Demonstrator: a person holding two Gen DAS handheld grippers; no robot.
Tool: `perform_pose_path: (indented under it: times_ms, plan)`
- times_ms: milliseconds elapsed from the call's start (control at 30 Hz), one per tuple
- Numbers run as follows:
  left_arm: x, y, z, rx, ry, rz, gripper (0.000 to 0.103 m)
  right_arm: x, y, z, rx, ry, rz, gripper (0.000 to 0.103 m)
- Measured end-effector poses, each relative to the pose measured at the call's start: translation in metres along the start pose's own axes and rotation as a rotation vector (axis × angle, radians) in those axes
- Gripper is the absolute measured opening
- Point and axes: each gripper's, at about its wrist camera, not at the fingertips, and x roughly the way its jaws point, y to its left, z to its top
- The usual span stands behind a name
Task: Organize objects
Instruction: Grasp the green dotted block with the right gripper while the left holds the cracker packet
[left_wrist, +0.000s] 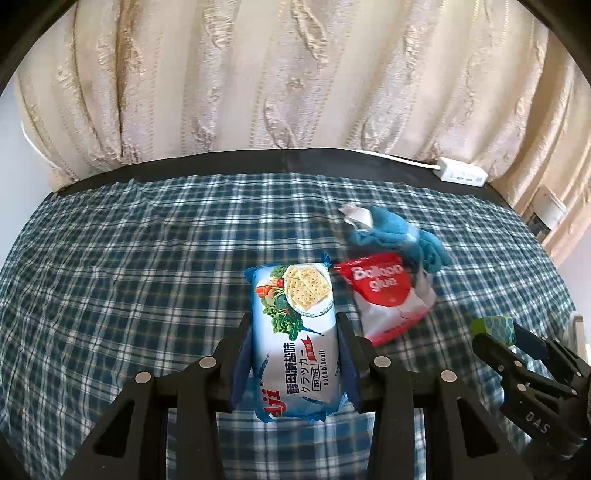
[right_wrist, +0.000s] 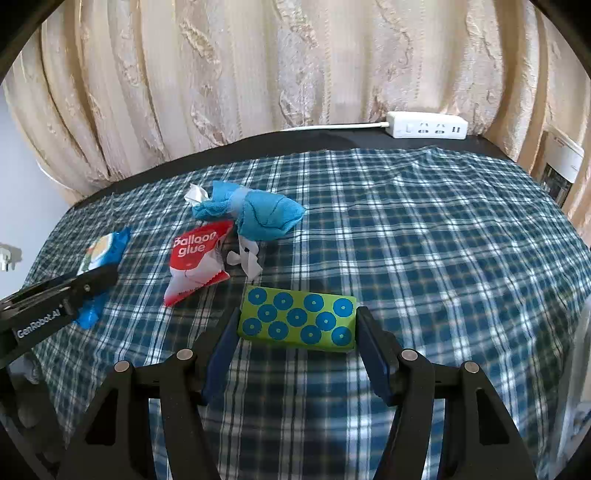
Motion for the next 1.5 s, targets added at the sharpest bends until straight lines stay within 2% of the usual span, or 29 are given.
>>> perform_pose_path:
  times_ms: [433,833,1100,1200,1333,1400,1500]
  plan:
    - [-0.006,-0.026,-0.010,0.056,0.014,-0.074,0.044,-0.043,-0.028,-0.018,0.072,-0.053,-0.019,0.063]
    - [-0.009,-0.048,-0.020,0.119,0.021,-0.108,0.044,-0.090,-0.060,-0.027,0.132,-0.136,-0.068,0.063]
    - [-0.013,-0.050,-0.021,0.118,0.013,-0.111,0.044,-0.071,-0.057,-0.039,0.118,-0.075,-0.050,0.065]
    - [-0.015,-0.051,-0.022,0.122,0.011,-0.117,0.044,-0.057,-0.051,-0.042,0.071,-0.047,-0.040,0.067]
    - [-0.017,-0.051,-0.022,0.121,0.006,-0.119,0.044,-0.038,-0.046,-0.042,-0.028,-0.009,-0.070,0.068]
    - [-0.017,-0.051,-0.022,0.120,0.005,-0.118,0.044,-0.031,-0.049,-0.041,-0.045,0.001,-0.089,0.068]
    - [-0.017,-0.051,-0.022,0.121,0.008,-0.118,0.044,-0.026,-0.053,-0.038,-0.047,0.017,-0.071,0.069]
